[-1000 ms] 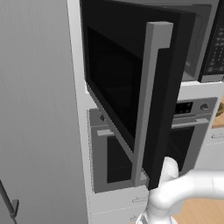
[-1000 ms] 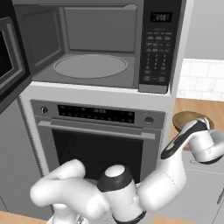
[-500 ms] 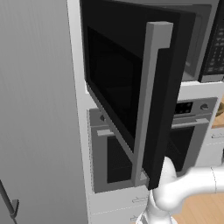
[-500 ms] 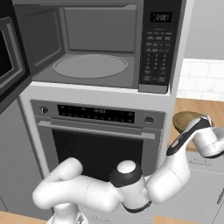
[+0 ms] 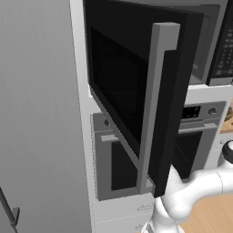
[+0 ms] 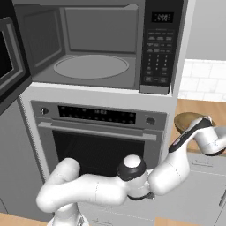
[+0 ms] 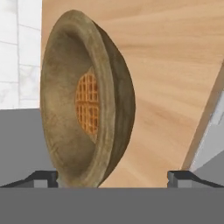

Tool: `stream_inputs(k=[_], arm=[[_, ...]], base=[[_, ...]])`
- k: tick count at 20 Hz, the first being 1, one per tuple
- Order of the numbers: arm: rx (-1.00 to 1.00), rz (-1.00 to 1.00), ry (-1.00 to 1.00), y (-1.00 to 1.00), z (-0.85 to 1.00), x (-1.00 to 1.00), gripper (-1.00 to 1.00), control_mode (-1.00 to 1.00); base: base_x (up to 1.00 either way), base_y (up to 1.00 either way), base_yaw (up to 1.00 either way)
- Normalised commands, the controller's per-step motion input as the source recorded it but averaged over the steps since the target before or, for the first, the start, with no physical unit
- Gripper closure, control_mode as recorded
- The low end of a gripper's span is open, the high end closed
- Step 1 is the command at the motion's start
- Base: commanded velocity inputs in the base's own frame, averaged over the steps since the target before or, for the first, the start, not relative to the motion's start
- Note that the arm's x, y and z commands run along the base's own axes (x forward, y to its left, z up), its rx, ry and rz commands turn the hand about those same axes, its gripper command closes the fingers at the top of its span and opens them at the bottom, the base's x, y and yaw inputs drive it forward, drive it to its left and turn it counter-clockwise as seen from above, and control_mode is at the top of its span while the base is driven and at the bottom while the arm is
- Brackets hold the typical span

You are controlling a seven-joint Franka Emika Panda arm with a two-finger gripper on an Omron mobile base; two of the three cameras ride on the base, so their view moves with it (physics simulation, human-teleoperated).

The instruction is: Open the microwave, place the bowl with waffle inside the microwave, then close the microwave door and turn it on.

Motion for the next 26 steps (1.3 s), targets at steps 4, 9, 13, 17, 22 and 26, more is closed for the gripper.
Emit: stream_inputs(k=[4,9,13,17,22,26], arm=[[0.02,0.0,0.02,-0.03,-0.26,0.34,-1.0,-1.0],[0.01,0.0,0.04,-0.01,-0.27,0.31,-1.0,-1.0],[0.02,0.0,0.03,-0.07,-0.25,0.27,-1.0,-1.0],[0.02,0.0,0.0,-0.09,-0.18,0.26,1.0,-1.0],[0.01,0.02,0.0,-0.11,-0.07,0.03,1.0,-1.0],[0.03,0.01,0.0,-0.14,-0.07,-0.12,1.0,-1.0]], base=[[0.0,0.0,0.0],[0.0,0.0,0.0],[0.0,0.0,0.0],[0.0,0.0,0.0],[0.0,0.0,0.0],[0.0,0.0,0.0]])
